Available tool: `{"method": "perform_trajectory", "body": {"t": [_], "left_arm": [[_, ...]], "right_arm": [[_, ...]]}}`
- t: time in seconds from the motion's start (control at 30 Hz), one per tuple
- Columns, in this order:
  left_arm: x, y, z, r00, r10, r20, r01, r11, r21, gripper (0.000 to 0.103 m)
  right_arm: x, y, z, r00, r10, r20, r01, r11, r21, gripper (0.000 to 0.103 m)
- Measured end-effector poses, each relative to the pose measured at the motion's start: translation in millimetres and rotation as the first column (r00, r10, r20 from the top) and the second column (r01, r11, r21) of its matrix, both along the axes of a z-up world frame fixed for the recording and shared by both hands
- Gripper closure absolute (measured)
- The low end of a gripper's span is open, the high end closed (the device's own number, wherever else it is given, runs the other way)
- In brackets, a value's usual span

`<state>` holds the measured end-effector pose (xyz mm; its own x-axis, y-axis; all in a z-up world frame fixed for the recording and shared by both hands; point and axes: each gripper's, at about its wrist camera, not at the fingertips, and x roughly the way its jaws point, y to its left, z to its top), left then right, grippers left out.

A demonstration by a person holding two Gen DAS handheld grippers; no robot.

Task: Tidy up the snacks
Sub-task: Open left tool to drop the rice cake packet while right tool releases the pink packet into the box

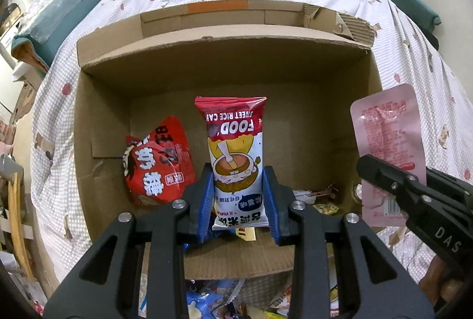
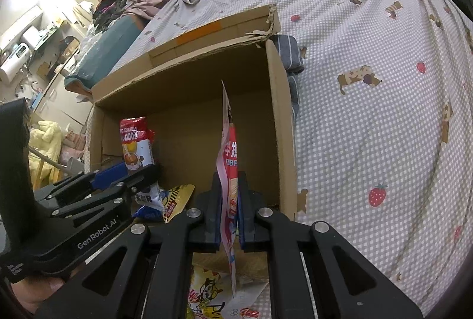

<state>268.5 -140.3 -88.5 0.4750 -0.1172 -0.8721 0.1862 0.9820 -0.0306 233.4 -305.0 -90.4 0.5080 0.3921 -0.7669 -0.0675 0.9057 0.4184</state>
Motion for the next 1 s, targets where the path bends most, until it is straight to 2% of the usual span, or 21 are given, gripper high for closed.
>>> {"method": "perform_trajectory", "body": {"t": [0.03,0.1,0.17,0.27,0.47,0.73,0.9,1.0], "left_arm": [[0,1,0,1.000,-0.006,-0.010,0.006,1.000,-0.019,0.075],[0,0,0,0.999,-0.024,-0.022,0.023,0.999,-0.044,0.067],[-2,0,2,1.000,-0.018,-0.010,0.018,0.999,-0.029,0.047],[-7,3,8,1.000,-0.009,0.017,0.010,0.999,-0.041,0.031],[-17,6,22,0.998,-0.025,0.063,0.027,0.999,-0.040,0.029],[-29,30,40,0.992,0.042,0.122,-0.037,0.998,-0.045,0.029],[-41,47,51,0.982,0.097,0.161,-0.090,0.995,-0.054,0.021],[-48,57,55,0.980,0.115,0.163,-0.104,0.992,-0.073,0.013]], "right_arm": [[0,0,0,1.000,0.001,0.001,-0.001,1.000,0.000,0.094],[0,1,2,1.000,0.003,0.004,-0.003,1.000,0.001,0.094],[0,1,4,1.000,0.004,0.013,-0.004,1.000,0.009,0.094],[0,-1,6,1.000,0.002,0.022,-0.003,1.000,0.023,0.094],[0,-5,10,0.999,-0.007,0.032,0.005,0.998,0.068,0.090],[-4,-6,22,0.997,0.004,0.074,-0.011,0.995,0.098,0.090],[-8,-6,26,0.997,0.005,0.079,-0.013,0.995,0.103,0.090],[-10,-7,29,0.997,0.004,0.081,-0.013,0.994,0.108,0.088]]}}
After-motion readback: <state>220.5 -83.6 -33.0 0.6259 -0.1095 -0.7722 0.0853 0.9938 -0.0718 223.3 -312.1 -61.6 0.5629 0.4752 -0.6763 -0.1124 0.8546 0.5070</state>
